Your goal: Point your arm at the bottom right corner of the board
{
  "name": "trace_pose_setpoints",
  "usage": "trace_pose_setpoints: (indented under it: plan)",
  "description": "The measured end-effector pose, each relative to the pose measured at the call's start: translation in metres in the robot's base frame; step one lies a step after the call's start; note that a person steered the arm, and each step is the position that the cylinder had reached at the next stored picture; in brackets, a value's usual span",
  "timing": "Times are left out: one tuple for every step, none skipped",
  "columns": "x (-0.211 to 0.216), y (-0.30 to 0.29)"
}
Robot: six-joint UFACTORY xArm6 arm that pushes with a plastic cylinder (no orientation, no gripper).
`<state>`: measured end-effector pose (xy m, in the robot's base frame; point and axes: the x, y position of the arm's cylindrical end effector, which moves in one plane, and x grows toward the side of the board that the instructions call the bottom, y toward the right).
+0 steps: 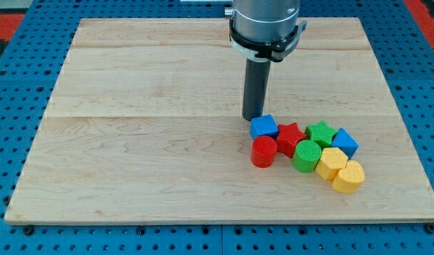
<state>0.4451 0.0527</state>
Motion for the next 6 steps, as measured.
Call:
trace_pose_setpoints:
  plan:
    - [0.000, 0.000]
    - [-0.027, 0.016]
    - [-0.040, 0.062]
    - [-0.028, 0.138]
    - [0.043, 0.196]
    - [0.117, 0.200]
